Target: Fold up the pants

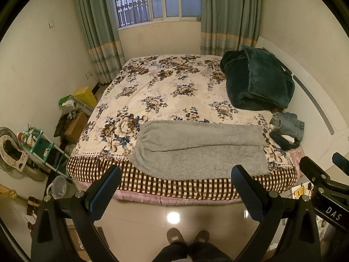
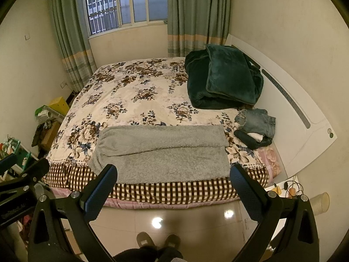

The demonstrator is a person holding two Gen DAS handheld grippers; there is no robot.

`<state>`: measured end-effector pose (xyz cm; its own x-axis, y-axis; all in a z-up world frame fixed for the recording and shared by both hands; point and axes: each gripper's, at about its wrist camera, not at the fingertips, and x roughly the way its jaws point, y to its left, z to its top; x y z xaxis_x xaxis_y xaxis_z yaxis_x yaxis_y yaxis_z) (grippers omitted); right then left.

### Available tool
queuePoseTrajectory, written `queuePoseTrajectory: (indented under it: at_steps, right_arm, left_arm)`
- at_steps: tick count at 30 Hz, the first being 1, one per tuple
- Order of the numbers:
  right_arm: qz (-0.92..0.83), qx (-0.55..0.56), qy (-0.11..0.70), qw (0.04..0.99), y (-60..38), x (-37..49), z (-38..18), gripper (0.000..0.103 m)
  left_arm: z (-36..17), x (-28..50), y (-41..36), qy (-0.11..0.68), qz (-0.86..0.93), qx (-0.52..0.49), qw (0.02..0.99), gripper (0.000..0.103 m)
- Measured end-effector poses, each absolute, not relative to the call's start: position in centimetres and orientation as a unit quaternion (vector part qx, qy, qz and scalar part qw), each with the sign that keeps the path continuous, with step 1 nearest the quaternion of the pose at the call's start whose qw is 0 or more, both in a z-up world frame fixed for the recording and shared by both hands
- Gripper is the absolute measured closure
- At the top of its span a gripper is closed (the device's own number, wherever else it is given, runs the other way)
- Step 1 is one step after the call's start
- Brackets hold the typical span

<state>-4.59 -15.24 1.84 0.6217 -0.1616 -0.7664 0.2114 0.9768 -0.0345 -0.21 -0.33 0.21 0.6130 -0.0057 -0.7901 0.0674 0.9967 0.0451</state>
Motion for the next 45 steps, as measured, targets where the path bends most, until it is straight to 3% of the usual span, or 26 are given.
queuePoseTrajectory:
  at_steps: [45]
  right_arm:
    - [-0.103, 0.024, 0.423, 0.9, -15.2, -4.3, 2.5, 0.0]
  left_arm:
    - [1.5, 0.6, -1.1, 0.44, -0.024, 0.03, 0.897, 0.0]
